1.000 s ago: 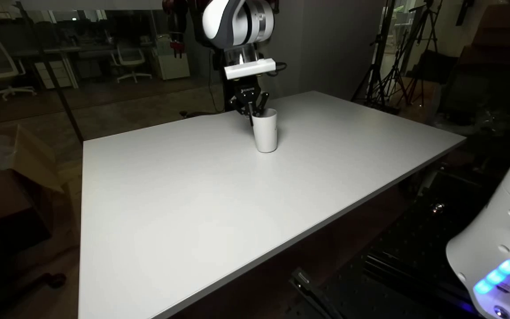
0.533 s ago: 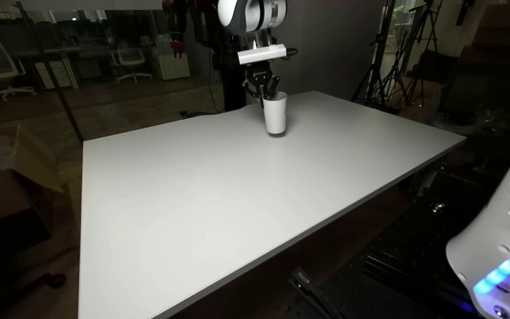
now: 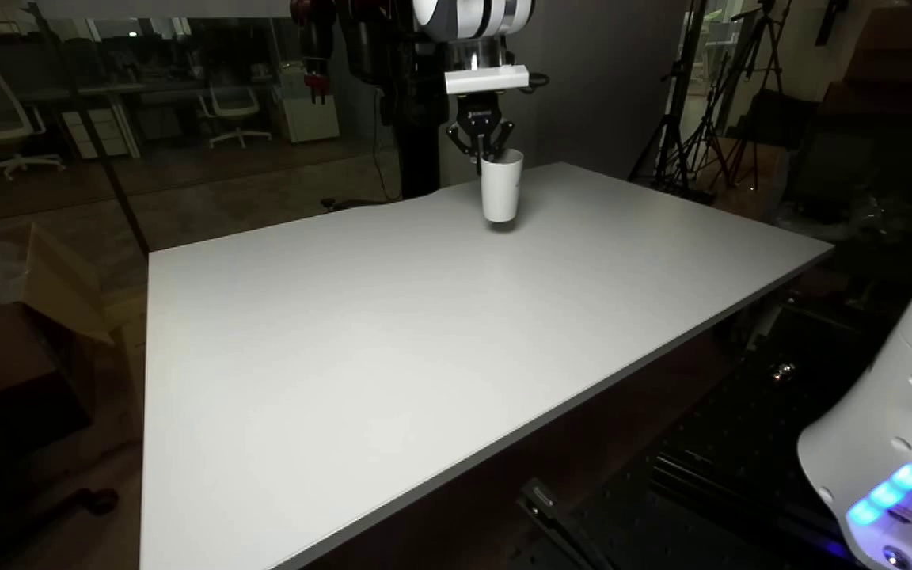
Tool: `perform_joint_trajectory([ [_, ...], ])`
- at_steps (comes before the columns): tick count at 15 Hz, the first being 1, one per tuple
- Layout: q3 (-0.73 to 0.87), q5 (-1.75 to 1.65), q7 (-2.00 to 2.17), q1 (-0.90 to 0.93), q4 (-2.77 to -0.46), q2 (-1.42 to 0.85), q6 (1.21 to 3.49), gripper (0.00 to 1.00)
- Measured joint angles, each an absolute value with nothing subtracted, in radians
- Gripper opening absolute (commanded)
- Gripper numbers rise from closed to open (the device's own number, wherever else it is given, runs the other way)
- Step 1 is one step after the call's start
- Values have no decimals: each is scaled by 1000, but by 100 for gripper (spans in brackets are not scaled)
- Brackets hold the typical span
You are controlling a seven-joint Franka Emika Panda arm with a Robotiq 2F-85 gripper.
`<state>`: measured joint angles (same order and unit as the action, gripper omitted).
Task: Move the mug slightly to the right
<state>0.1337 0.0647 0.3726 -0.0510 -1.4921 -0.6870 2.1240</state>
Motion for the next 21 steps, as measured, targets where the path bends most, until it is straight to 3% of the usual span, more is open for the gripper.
perform_joint_trajectory([
  [19,128,146,361,-116,-1492,-767,2116,2],
  [20,128,146,361,-116,-1492,-767,2116,35],
  [21,128,146,361,-116,-1492,-768,2115,36],
])
